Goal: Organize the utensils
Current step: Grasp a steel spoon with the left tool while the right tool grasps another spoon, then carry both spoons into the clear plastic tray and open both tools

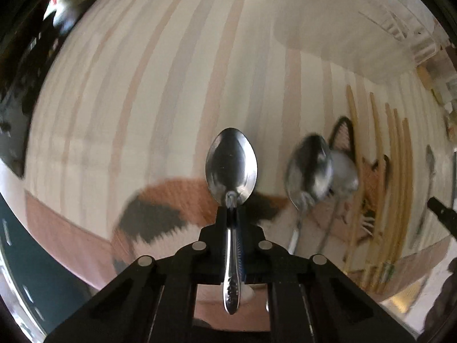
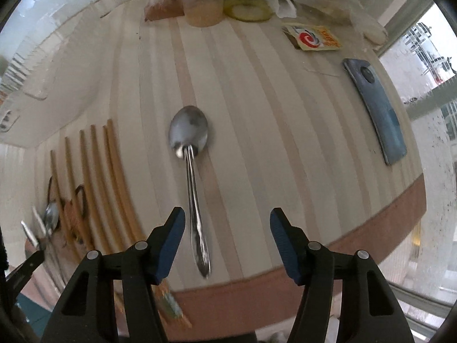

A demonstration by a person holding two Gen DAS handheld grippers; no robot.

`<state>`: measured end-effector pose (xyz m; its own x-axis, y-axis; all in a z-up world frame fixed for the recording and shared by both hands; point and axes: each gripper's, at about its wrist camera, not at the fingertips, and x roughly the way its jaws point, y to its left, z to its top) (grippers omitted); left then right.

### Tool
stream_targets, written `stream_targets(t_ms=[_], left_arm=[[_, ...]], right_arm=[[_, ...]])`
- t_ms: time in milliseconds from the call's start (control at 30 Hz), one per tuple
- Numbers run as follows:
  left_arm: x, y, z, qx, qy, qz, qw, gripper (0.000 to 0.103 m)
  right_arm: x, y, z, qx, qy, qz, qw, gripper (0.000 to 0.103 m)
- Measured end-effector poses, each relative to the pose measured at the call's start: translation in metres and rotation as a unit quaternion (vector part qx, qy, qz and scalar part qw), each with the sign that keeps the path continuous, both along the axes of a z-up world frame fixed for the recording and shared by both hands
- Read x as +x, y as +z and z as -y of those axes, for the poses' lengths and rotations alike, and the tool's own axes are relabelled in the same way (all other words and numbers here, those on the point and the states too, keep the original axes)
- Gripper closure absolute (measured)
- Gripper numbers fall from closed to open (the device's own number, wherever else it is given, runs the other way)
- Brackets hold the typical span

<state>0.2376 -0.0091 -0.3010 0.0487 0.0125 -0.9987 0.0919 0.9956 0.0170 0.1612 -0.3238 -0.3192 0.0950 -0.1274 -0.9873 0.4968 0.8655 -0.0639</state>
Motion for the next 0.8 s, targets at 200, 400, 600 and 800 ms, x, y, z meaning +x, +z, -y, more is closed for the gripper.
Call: stream_targets(t_ms=[200,400,600,800], left_arm=[[0.021,-0.003,0.01,0.009,-0.049,0.016,0.9986,0.099],[0.026,-0.002,0.01,-0.008,-0.065,0.008,0.9978,0.099],[0.022,-0.012,0.014,-0.011,-0.079,0.014,0.9967,0.098],[0.028,-0.01,0.007,-0.008,-0.076,0.01,0.997,0.099]], right_arm=[[0.018,-0.015,0.004,0.0,-0.015,0.019,1.0,0.08],[0.02,-0.016,-0.008,-0.006,-0.022,-0.005,1.0,0.096],[0.004,-0.019,-0.023,0.005,-0.028,-0.032,0.999,0.096],[0.017,-0.02,-0.023,0.001,-0.025,-0.044,0.999,0.095]])
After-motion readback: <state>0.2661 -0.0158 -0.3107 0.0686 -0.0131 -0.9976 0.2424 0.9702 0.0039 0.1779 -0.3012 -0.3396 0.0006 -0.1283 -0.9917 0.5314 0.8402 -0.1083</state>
